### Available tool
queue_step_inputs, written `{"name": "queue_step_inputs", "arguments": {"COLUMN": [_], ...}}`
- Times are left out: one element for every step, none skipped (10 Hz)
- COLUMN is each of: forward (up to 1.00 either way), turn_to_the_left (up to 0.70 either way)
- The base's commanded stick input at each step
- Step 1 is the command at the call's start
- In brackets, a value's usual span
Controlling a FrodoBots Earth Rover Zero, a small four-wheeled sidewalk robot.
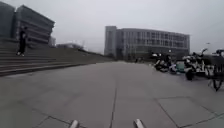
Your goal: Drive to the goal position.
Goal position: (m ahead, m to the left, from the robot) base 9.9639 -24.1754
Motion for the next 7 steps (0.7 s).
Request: {"name": "queue_step_inputs", "arguments": {"forward": [1.0, 1.0, 1.0, 1.0, 1.0, 1.0, 1.0], "turn_to_the_left": [0.02, 0.02, 0.02, -0.38, -0.38, -0.38, -0.38]}}
